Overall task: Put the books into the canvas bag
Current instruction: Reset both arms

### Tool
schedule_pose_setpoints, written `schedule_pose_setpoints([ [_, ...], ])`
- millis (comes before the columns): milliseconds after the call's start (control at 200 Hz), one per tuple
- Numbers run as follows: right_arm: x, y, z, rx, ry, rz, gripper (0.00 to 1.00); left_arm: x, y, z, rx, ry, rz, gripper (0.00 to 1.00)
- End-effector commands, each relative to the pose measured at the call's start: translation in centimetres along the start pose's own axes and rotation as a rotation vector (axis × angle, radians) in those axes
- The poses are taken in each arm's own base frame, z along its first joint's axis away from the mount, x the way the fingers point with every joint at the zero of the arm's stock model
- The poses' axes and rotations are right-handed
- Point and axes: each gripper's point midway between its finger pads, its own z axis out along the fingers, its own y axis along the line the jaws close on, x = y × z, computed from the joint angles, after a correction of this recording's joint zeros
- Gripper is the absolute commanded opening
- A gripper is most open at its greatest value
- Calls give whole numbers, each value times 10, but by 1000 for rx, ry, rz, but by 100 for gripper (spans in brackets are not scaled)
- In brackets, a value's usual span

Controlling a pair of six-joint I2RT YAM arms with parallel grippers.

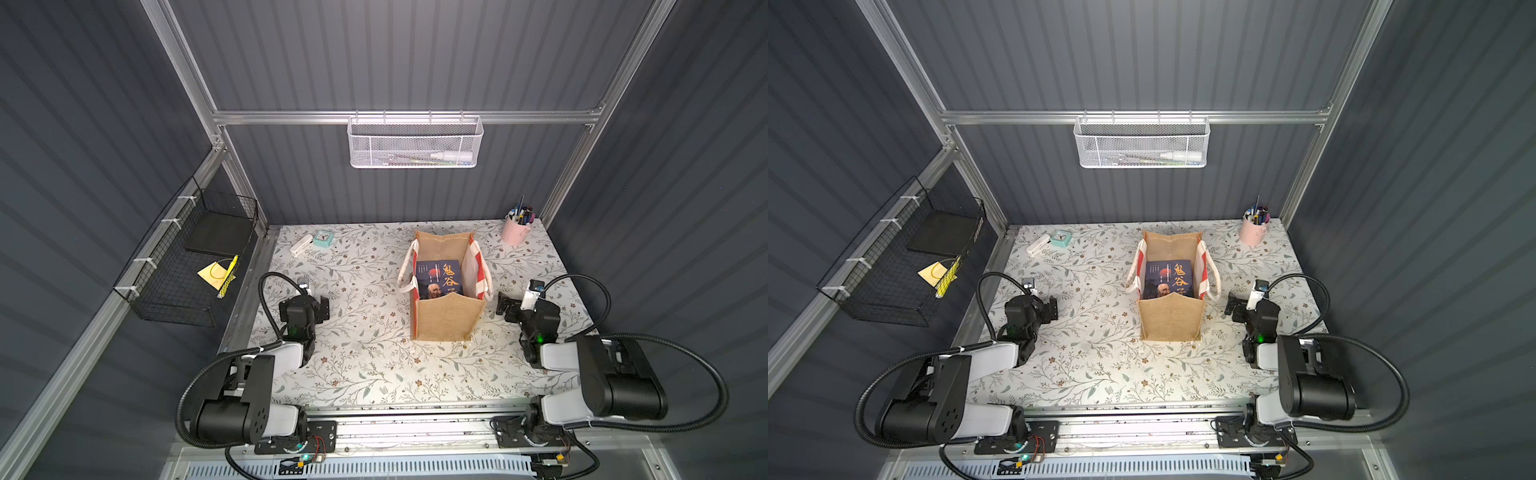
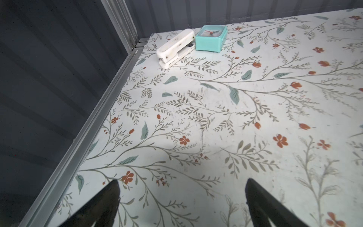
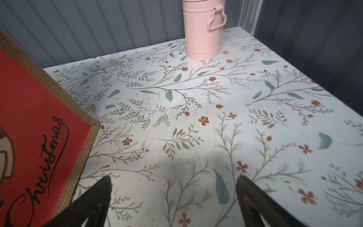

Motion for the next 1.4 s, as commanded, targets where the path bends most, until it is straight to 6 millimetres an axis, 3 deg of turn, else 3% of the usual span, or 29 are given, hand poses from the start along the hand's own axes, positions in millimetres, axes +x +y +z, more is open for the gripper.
schedule_pose_setpoints([
  [0, -36, 8, -1, -47, -157, -18, 99, -28, 4, 3, 10, -146, -82, 100],
  [100, -31, 9, 9, -45, -84, -22, 99, -26, -2, 13, 64, -163, -122, 99],
  [190, -32, 14, 16, -52, -52, -43, 99, -9, -15, 30, 111, -141, -96, 99],
  [325, -29, 16, 23, 12, -15, -88, 99, -12, -37, 49, 208, -60, -33, 100],
  [1391, -30, 19, 22, 15, -17, -102, 99, -9, -35, 49, 206, -33, -39, 99],
])
